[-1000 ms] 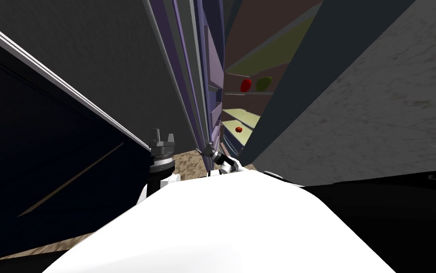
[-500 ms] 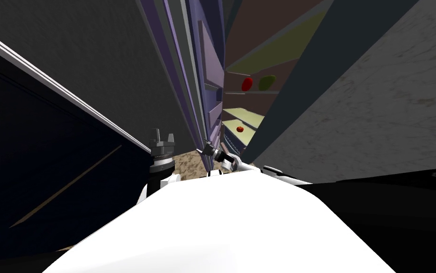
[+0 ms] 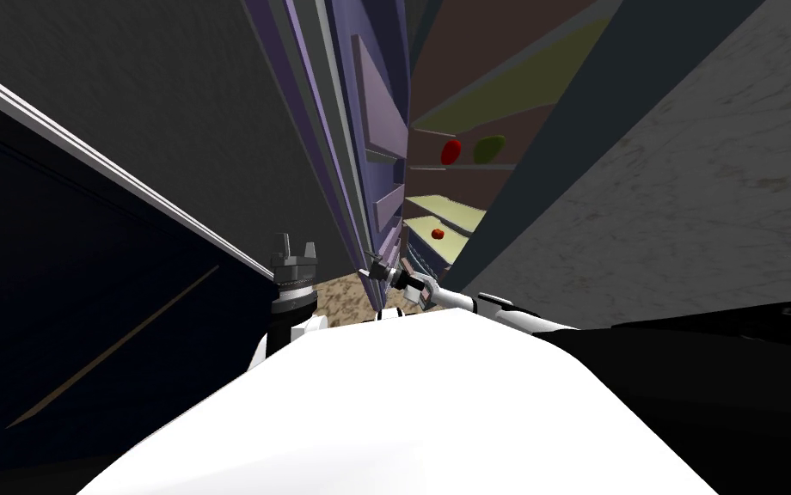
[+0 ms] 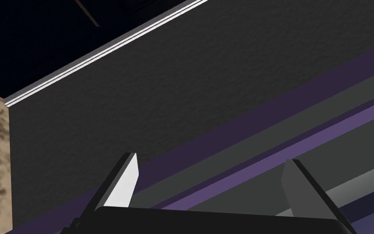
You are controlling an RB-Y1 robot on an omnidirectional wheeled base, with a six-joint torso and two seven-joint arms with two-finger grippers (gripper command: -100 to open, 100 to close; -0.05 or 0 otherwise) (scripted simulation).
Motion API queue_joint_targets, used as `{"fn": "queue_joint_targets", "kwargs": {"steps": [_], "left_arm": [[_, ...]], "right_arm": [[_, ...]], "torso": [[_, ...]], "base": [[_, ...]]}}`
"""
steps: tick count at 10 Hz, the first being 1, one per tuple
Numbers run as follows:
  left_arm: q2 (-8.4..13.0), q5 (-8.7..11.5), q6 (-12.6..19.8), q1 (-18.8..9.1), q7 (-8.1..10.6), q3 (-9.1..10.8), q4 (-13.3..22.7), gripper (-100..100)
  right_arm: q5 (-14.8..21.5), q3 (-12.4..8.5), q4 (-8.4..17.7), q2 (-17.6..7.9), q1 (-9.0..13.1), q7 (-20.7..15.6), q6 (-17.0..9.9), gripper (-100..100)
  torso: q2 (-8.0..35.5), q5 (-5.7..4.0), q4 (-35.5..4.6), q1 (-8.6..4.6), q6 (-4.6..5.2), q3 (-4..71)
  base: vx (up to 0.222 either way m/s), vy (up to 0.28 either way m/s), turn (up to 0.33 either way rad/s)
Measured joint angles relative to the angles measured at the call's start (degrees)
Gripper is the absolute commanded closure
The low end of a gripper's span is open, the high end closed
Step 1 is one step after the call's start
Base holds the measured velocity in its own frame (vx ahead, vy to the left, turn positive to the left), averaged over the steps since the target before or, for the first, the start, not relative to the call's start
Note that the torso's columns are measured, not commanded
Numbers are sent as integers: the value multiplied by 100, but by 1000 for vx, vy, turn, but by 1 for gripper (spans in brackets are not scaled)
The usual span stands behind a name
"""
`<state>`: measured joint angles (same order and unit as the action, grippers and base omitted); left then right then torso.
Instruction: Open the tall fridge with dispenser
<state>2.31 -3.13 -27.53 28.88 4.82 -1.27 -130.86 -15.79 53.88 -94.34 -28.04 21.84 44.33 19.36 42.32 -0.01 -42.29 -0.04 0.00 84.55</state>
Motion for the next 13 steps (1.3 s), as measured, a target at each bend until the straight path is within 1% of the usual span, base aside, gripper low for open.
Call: {"fn": "queue_joint_targets", "kwargs": {"steps": [2, 3, 4, 5, 6, 7, 8, 9, 10, 11, 12, 13], "left_arm": [[0, 0, 0, 0, 0, 0, 0, 0], [0, 0, 0, 0, 0, 0, 0, 0], [0, 0, 0, 0, 0, 0, 0, 0], [0, 0, 0, 0, 0, 0, 0, 0], [0, 0, 0, 0, 0, 0, 0, 0], [0, 0, 0, 0, 0, 0, 0, 0], [0, 0, 0, 0, 0, 0, 0, 0], [0, 0, 0, 0, 0, 0, 0, 0], [0, 0, 0, 0, 0, 0, 0, 0], [0, 0, 0, 0, 0, 0, 0, 0], [0, 0, 0, 0, 0, 0, 0, 0], [0, 0, 0, 0, 0, 0, 0, 0]], "right_arm": [[312, 83, 77, -189, 251, -327, -109, -100], [377, 94, 101, -201, 294, -474, -123, -100], [538, 139, 108, -332, 420, -642, -200, -100], [686, 171, 175, -391, 537, -807, -239, -100], [751, 184, 224, -391, 588, -955, -241, -100], [906, 228, 264, -498, 756, -1113, -327, -100], [1049, 255, 311, -575, 858, -1272, -369, -100], [1113, 267, 349, -586, 892, -1426, -364, -100], [1269, 309, 390, -719, 1037, -1585, -419, -100], [1414, 337, 488, -752, 1138, -1754, -442, -100], [1473, 347, 518, -763, 1173, -1914, -445, -100], [1631, 388, 624, -875, 1333, -2075, -473, -100]], "torso": [[-2, 3, 0, 11, 0, 1], [-6, -2, 2, -6, 0, 3], [-9, -1, 2, 1, 2, 6], [-6, 2, 2, 8, -1, 4], [-2, 0, 0, 0, 0, 1], [0, 2, -1, 8, 1, 0], [1, 2, 0, 8, 0, -1], [-2, -1, 0, -3, 0, 1], [-4, 0, 0, 4, 2, 3], [-2, 2, 1, 9, 0, 1], [-5, 0, 1, -1, 0, 3], [-5, 1, 1, 4, 2, 3]], "base": [[-1, 66, -23], [9, 66, -64], [3, 79, -40], [-2, 46, 6], [-10, 75, -64], [-16, 78, -39], [-10, 41, 6], [-15, 64, -50], [-26, 75, -48], [-12, 41, -2], [-18, 60, -58], [-18, 69, -36]]}}
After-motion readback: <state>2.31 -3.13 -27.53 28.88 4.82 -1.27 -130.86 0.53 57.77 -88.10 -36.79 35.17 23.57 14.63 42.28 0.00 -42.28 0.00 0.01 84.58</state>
